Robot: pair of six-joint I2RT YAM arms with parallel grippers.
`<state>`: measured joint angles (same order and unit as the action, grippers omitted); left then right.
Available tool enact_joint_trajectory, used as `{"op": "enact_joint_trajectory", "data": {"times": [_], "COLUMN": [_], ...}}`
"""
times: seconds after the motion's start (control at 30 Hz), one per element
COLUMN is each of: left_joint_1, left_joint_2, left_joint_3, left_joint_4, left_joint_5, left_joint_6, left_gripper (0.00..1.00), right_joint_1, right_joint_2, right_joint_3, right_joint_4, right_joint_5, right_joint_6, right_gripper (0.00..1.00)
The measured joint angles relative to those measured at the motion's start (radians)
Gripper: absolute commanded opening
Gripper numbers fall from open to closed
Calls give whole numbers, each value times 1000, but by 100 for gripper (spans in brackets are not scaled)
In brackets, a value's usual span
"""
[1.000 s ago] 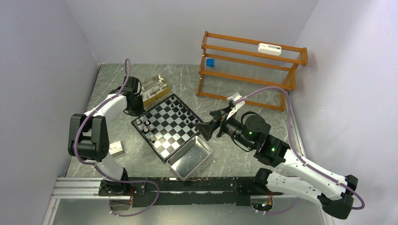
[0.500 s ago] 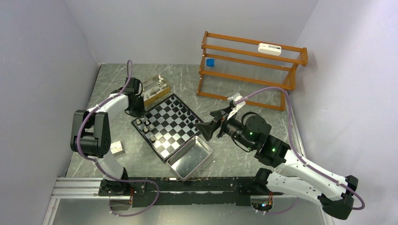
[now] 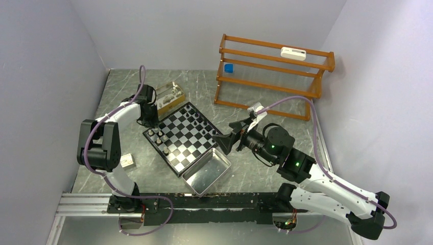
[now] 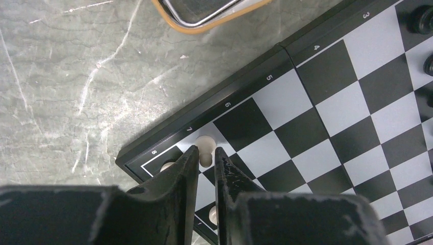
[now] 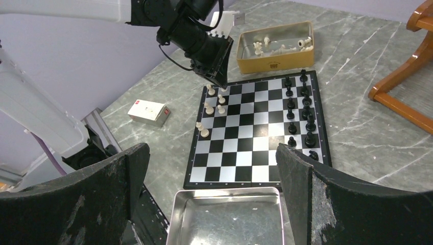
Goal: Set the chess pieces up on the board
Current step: Place the chess piece on the chessboard.
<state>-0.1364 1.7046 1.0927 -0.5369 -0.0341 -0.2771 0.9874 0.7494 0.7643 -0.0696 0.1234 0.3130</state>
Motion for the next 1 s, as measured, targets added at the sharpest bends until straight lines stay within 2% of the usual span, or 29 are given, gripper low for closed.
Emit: {"op": "enact_joint_trajectory", "data": {"times": [1.0], "left_joint_1": [-17], "left_joint_2": [0], "left_joint_3": [0], "left_joint_4": [-3], "left_joint_5": [-30], "left_joint_6": [1], "left_gripper": [17], "right_joint_1": [0], "right_joint_2": [12], "right_joint_3": [0], "right_joint_4": [0], "right_joint_5": [0], "right_joint_6": [1], "right_gripper": [100]}}
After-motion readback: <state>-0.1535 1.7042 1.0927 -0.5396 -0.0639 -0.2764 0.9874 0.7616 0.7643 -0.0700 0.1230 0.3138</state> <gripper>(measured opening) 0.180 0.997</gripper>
